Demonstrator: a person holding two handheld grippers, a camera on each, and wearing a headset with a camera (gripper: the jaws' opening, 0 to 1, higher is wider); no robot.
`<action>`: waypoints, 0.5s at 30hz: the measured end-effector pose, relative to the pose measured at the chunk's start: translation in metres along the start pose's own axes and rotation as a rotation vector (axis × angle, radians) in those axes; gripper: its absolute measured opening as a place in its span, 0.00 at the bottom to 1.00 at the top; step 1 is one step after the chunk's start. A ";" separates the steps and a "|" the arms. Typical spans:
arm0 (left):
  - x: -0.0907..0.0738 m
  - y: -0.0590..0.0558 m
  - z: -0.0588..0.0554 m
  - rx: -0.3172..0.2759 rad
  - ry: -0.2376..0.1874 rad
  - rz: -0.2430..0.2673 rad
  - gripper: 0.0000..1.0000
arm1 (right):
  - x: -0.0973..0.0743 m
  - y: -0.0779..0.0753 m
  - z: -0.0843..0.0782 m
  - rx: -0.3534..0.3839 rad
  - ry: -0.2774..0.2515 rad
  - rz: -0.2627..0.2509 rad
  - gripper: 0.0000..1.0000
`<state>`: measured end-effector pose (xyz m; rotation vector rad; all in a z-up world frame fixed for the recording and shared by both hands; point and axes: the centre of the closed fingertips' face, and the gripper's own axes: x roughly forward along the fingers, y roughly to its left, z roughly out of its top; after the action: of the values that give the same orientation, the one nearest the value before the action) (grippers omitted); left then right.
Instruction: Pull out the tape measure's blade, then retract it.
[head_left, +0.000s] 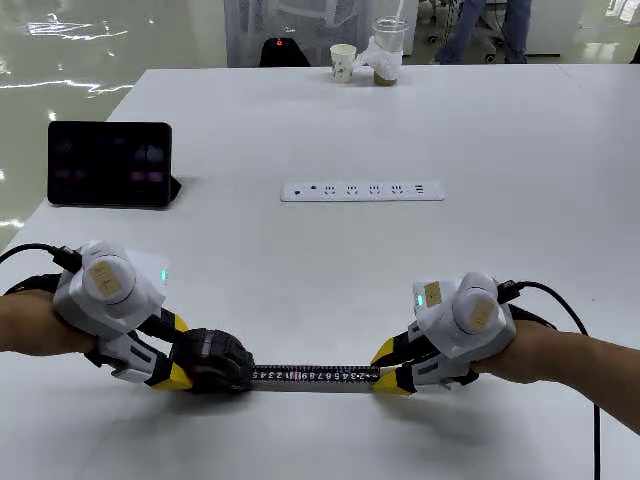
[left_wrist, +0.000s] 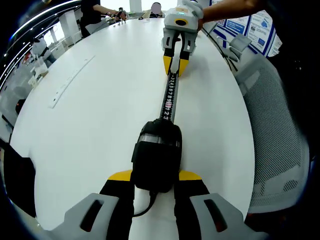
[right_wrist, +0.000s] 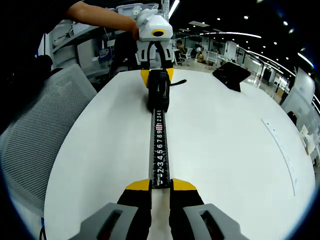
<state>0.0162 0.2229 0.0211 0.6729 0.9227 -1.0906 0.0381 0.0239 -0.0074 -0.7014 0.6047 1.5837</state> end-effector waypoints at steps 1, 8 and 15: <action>0.000 0.000 0.000 -0.001 0.000 0.000 0.24 | -0.001 0.000 -0.001 0.000 0.001 0.000 0.09; 0.000 -0.001 0.000 -0.005 0.001 0.000 0.24 | -0.007 0.000 -0.007 0.001 0.008 -0.001 0.09; 0.000 -0.001 0.000 -0.010 0.002 0.000 0.24 | -0.011 -0.001 -0.012 -0.001 0.016 0.000 0.09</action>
<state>0.0150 0.2224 0.0206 0.6660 0.9286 -1.0851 0.0410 0.0075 -0.0076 -0.7155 0.6161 1.5797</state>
